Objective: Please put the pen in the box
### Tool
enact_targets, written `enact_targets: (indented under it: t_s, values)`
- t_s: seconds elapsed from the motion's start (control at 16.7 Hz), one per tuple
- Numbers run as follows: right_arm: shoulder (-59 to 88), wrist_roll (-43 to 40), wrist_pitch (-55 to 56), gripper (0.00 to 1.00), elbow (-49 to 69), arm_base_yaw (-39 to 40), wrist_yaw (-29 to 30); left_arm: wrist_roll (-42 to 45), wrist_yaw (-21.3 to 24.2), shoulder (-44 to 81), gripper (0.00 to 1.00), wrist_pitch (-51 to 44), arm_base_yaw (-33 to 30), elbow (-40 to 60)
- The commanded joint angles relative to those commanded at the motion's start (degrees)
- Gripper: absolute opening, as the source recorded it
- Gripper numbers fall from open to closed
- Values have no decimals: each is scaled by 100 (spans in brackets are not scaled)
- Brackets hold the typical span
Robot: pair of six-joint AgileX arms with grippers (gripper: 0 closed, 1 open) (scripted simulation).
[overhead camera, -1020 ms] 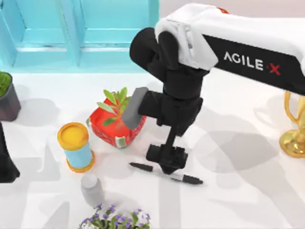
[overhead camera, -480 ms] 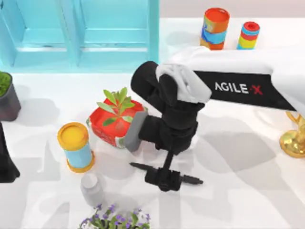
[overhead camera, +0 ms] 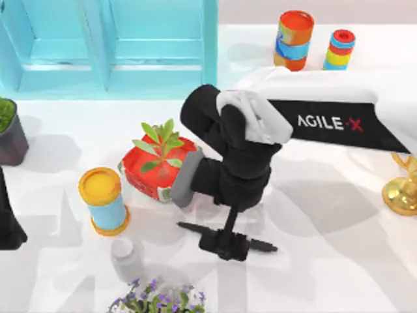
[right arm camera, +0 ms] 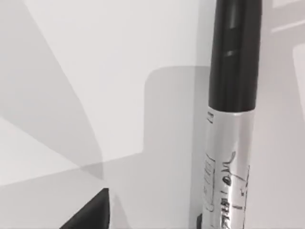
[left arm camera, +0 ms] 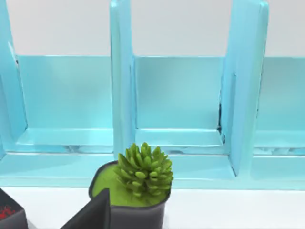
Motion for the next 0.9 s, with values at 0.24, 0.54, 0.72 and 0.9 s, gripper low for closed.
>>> enact_targets:
  t_s: [0.24,0.54,0.72,0.9]
  values:
    - [0,0,0,55,0,0,0,0,0,0,100,0,0,0]
    - [0,0,0,17,0,0,0,0,0,0,100,0,0,0]
    - [0,0,0,0,0,0,0,0,0,0,100,0,0,0]
    - [0,0,0,0,0,0,0,0,0,0,100,0,0,0]
